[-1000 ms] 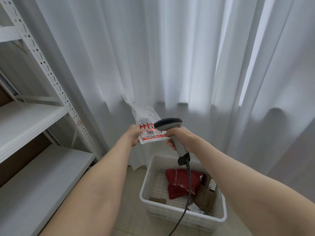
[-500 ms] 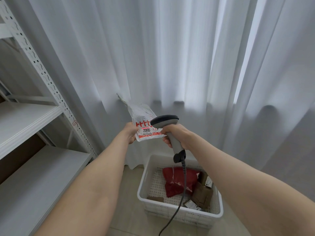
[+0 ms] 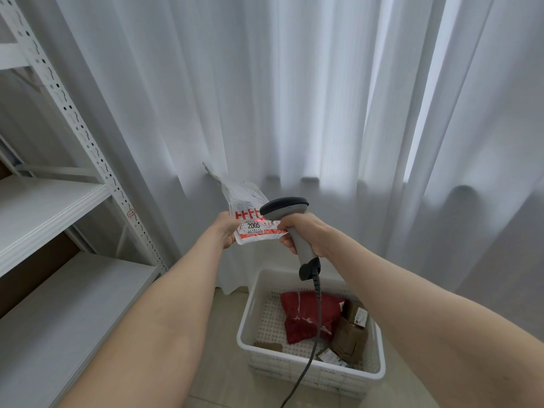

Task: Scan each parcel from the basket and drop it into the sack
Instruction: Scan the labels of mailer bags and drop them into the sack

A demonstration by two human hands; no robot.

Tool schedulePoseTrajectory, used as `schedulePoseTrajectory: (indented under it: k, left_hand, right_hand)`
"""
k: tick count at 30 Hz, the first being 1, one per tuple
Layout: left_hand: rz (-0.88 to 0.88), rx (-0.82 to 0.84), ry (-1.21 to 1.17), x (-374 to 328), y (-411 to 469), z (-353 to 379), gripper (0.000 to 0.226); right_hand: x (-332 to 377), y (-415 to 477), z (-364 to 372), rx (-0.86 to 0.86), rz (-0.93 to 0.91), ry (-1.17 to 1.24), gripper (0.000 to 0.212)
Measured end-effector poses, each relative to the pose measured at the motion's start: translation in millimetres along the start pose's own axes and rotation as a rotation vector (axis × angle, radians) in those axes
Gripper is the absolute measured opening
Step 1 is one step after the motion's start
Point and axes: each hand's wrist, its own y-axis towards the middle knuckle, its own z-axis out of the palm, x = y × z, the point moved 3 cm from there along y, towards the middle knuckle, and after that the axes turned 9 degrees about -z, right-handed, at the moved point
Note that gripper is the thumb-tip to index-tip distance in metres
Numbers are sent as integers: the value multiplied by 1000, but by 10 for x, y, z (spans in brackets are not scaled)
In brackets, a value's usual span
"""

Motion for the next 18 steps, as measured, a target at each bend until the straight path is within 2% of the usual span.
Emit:
schedulePoseTrajectory:
  k: [6, 9, 11, 18]
  left_hand:
    - [-1, 4, 11, 11, 24, -5, 23]
    - [0, 9, 12, -3, -16, 12, 15]
    - [2, 3, 5, -8, -15, 10, 18]
    - [0, 16, -12, -23, 22, 2, 24]
  right_hand:
    - [43, -33, -8, 0, 6, -11, 17]
    - [83, -59, -10, 16, 11, -18, 15]
    - [103, -72, -8, 22, 20, -25, 15]
    - [110, -65, -16, -3, 31, -12, 20]
